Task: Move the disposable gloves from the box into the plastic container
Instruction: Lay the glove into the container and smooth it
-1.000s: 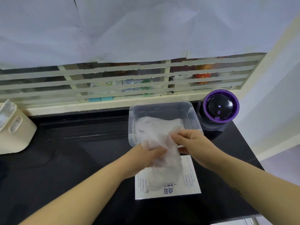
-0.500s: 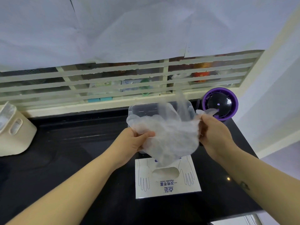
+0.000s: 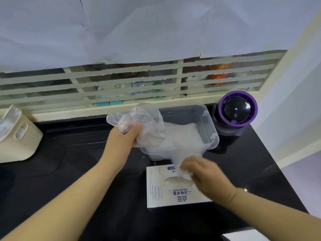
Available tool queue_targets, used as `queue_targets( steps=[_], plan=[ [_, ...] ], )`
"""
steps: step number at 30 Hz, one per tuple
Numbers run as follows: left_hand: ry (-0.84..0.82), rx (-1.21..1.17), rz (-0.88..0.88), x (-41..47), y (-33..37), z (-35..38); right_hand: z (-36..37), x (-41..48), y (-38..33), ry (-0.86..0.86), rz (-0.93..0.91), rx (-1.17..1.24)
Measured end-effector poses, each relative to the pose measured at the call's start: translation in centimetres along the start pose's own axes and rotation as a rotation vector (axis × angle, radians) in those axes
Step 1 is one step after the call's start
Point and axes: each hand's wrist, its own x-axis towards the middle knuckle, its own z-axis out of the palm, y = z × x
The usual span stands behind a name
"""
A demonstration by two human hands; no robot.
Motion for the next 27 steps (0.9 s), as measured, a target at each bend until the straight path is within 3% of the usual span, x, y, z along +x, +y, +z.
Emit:
queue_targets(
  steps=[2, 5, 11, 16, 19, 22, 23, 27],
  plan=[
    [0.001, 0.0, -0.008, -0.3, 0.1, 0.1, 1.8, -1.2, -0.3, -0.364, 0.044, -0.002],
    [0.0, 0.02, -0.032, -0.6, 0.1, 0.2, 2.1, -0.8, -1.1, -0.752, 0.238, -0.035],
    [-0.036, 0.064, -0.052, -0.8, -0.3, 0.0, 2.1, 0.0, -2.4, -1.117, 0.333, -0.145],
    [-0.078, 0.078, -0.034, -0.6, -0.2, -0.1, 1.2, 1.2, -3.4, -1.104, 0.4, -0.1],
    [-0.086, 0.084, -0.036, -0.2, 0.1, 0.0, -1.7, 3.1, -4.5, -1.164, 0.321, -0.116],
    [-0.108, 0.078, -0.034, 0.4, 0.3, 0.2, -6.2, 6.3, -5.3, -1.163, 0.387, 0.08],
    [-0.111, 0.06, -0.037, 0.6, 0.3, 0.3, -7.4, 7.5, -5.2, -1.103, 0.445, 0.183],
    [-0.161, -0.076, -0.072, 1.2, 1.1, 1.5, -8.6, 10.6, -3.4, -0.588, 0.724, 0.528]
  ],
)
